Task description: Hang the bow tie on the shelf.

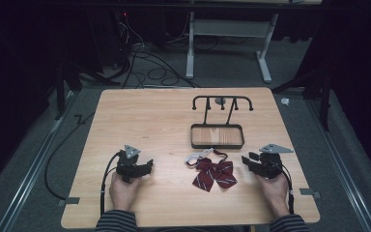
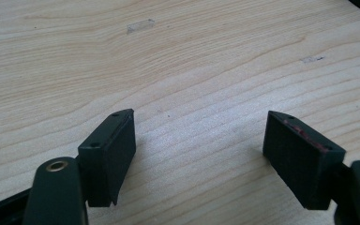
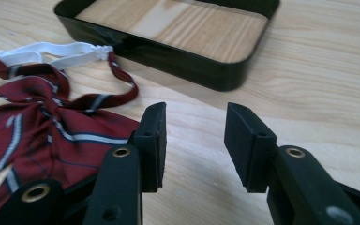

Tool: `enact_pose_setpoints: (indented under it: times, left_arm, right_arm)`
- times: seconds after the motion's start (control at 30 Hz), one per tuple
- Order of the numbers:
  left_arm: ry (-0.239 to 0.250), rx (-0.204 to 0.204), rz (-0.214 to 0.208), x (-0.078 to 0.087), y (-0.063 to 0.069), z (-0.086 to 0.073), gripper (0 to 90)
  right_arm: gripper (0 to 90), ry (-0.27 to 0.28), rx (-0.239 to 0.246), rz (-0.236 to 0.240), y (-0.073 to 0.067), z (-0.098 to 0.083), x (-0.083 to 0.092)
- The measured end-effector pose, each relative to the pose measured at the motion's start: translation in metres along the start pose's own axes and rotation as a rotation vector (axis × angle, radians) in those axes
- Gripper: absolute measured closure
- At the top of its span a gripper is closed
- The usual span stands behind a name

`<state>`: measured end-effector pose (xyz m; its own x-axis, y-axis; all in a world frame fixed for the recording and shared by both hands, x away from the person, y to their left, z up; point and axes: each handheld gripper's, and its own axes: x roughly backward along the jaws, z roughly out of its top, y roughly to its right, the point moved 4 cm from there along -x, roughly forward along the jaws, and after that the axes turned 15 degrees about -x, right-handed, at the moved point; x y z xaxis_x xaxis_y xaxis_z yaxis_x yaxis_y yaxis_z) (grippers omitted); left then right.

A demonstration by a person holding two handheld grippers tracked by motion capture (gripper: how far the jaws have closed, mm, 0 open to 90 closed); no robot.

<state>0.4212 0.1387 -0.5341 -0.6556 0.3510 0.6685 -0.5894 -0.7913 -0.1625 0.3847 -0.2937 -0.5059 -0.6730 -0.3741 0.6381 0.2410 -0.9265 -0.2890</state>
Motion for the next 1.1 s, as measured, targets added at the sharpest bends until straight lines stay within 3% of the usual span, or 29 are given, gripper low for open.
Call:
enact_pose_setpoints:
  times: [0.13, 0.77, 1.1]
  left_arm:
    - [0.0, -0.001, 0.001, 0.0, 0.0, 0.0, 26.3]
    - [-0.002, 0.001, -0.005, 0.0, 0.0, 0.0, 26.3]
    - [-0.002, 0.001, -0.005, 0.0, 0.0, 0.0, 26.3]
  right_arm:
    - [63.2, -0.004, 0.012, 0.035, -0.007, 0.005, -0.002]
    - [66.2, -0.042, 0.077, 0.089, -0.036, 0.021, -0.02]
    - [67.1, -0.072, 0.082, 0.123, -0.049, 0.028, -0.035]
